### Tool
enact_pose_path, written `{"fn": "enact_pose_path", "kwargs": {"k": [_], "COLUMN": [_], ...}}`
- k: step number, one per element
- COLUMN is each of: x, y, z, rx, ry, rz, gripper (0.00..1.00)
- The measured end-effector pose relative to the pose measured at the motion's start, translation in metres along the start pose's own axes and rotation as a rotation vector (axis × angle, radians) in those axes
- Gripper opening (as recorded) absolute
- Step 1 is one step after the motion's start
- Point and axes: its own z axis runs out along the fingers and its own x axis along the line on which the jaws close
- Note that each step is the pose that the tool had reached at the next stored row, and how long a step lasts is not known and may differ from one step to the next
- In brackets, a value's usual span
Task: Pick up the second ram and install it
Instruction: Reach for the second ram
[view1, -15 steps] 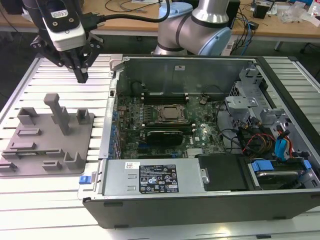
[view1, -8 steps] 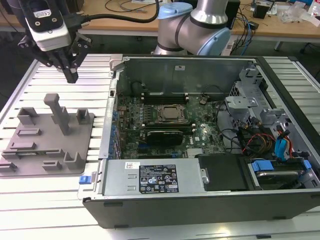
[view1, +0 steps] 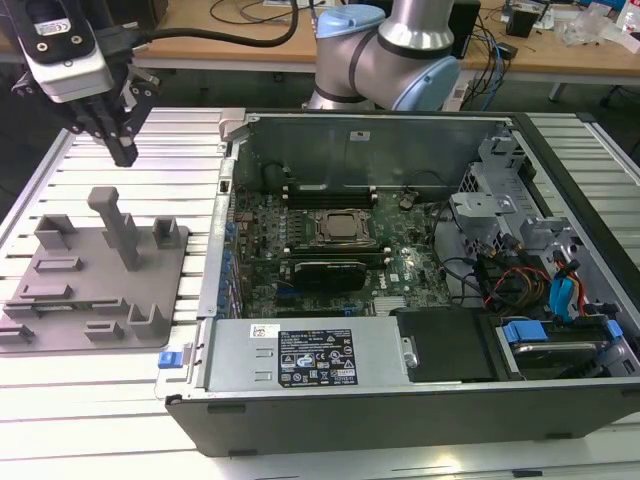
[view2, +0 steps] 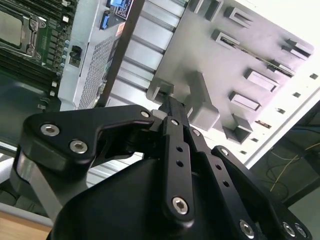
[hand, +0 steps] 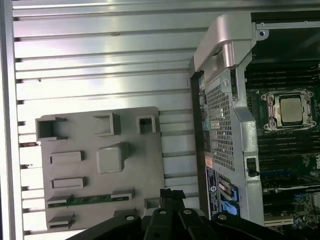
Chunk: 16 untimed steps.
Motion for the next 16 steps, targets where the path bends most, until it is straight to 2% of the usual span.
{"fn": "enact_pose_path", "kwargs": {"k": [6, 12, 16], "x": [0.009, 0.0236, 0.0305], "y": [-0.0007, -0.0017, -0.0023], "z": [-0.0004, -0.001, -0.0003], "rx": [0.0, 0.0, 0.0001], "ry": [0.0, -0.0001, 0.0], "rz": [0.0, 0.0, 0.0], "gripper": [0.08, 0.08, 0.08]}}
